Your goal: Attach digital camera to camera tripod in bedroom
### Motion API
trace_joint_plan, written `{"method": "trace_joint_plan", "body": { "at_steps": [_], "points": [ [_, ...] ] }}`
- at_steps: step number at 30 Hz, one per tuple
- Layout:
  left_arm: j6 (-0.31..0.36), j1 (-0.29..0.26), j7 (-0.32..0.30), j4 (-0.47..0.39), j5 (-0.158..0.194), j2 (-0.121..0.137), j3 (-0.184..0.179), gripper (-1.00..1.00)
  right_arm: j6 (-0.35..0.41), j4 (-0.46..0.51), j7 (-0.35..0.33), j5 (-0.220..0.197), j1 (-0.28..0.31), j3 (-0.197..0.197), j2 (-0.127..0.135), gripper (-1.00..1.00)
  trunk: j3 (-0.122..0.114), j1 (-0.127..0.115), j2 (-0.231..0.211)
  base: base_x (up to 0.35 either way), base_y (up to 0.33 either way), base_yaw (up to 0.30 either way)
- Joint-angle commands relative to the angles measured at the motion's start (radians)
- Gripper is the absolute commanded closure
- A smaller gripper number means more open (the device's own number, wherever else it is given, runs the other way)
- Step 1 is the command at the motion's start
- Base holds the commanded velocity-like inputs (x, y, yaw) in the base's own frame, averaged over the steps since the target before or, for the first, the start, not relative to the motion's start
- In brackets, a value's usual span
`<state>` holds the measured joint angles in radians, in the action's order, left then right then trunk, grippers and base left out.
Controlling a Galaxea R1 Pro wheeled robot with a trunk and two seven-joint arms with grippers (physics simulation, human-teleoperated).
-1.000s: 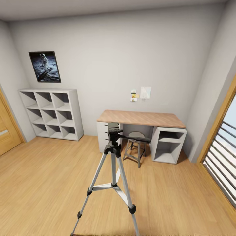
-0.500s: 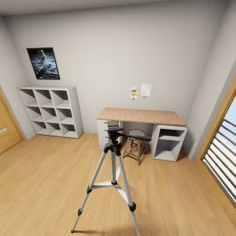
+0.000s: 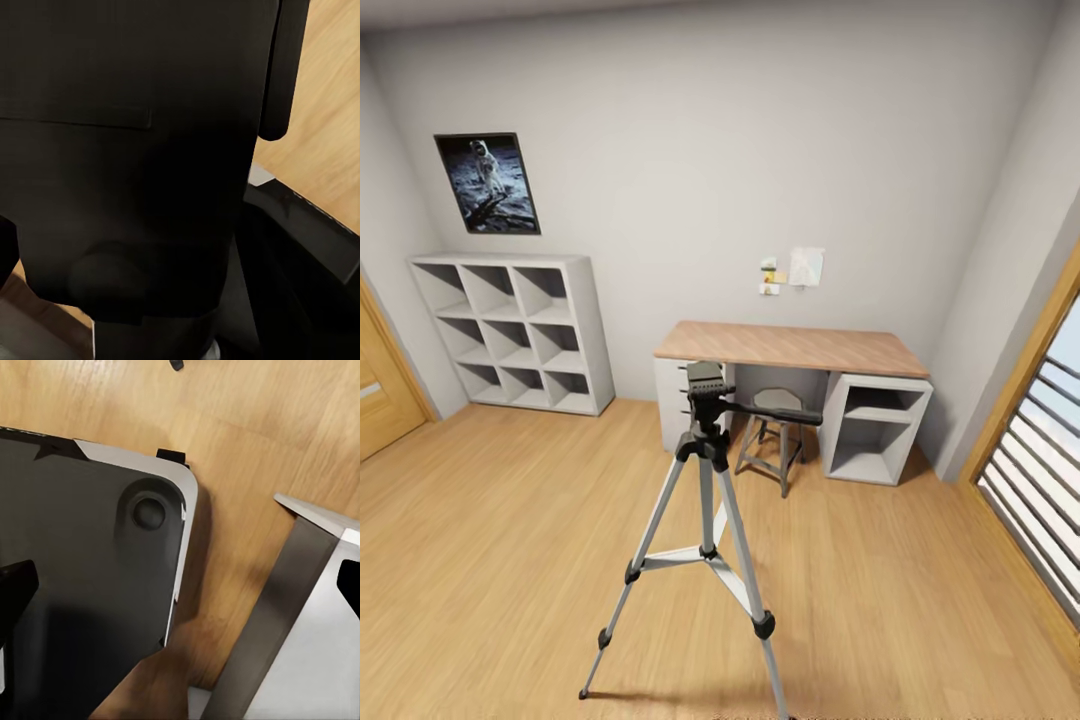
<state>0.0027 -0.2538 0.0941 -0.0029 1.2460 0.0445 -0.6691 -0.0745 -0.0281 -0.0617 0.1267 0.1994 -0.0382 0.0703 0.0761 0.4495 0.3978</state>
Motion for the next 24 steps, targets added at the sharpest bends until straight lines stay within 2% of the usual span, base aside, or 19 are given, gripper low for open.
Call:
{"method": "trace_joint_plan", "body": {
  "at_steps": [1, 24],
  "points": [
    [0.0, -0.001, 0.001, 0.0, 0.006, 0.0, -0.009, 1.0, -0.007, -0.004, -0.001, 0.005, 0.002, -0.003, 0.0, -1.0, 0.004, 0.001, 0.002, 0.0, 0.0, -0.048],
    [0.0, -0.001, -0.001, -0.002, 0.003, 0.0, -0.01, 1.0, -0.006, -0.004, -0.001, 0.003, 0.002, -0.002, 0.001, -1.0, 0.041, 0.001, 0.002, 0.0, 0.0, -0.061]
  ]
}}
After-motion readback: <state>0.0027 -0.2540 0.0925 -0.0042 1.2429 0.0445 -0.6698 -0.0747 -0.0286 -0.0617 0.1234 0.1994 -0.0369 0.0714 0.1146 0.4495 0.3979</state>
